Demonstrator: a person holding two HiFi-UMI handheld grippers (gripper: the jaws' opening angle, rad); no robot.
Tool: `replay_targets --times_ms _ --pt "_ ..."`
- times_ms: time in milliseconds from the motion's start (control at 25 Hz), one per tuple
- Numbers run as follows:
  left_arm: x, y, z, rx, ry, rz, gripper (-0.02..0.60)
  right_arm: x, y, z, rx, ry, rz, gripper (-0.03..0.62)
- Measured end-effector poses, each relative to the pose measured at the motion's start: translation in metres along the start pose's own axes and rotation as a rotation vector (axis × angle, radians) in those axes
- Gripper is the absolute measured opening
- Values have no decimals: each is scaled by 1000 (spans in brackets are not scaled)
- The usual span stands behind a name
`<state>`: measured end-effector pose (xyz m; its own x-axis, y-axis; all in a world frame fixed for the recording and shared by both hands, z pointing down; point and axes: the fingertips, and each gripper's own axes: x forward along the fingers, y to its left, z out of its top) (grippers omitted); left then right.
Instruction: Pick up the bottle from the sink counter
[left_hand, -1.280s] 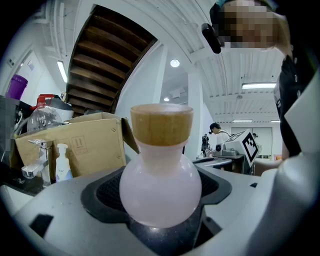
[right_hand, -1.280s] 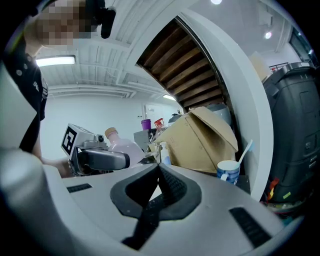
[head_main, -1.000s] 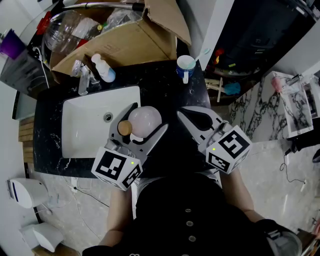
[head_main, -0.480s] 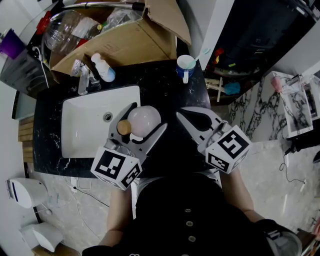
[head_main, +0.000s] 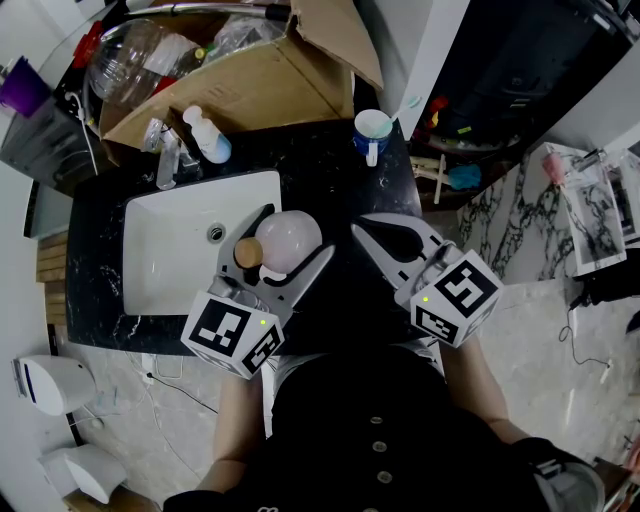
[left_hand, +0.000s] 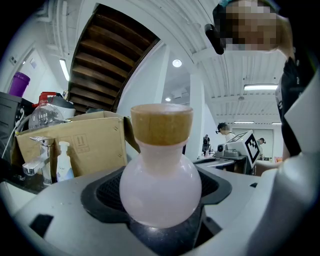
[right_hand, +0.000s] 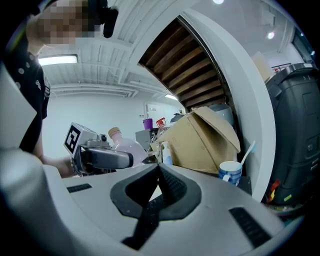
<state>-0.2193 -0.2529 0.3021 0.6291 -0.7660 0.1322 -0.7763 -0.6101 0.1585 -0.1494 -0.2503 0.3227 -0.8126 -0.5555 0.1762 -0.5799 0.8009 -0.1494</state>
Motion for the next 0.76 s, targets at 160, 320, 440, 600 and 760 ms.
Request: replay_targets --times_ms 160,320,440,600,760 --pt "0 1 -2 1 8 -1 391 0 -1 0 -1 0 -2 2" --pt "0 1 -3 0 10 -4 391 0 -1 0 1 0 -1 2" --pt "1 0 -3 -2 8 -9 391 0 -2 -2 5 5 0 2" --pt "1 0 -3 -6 3 -8 391 0 -3 -3 7 4 -4 2" --pt "2 2 -3 -12 1 -4 391 0 -4 -2 5 2 -7 2"
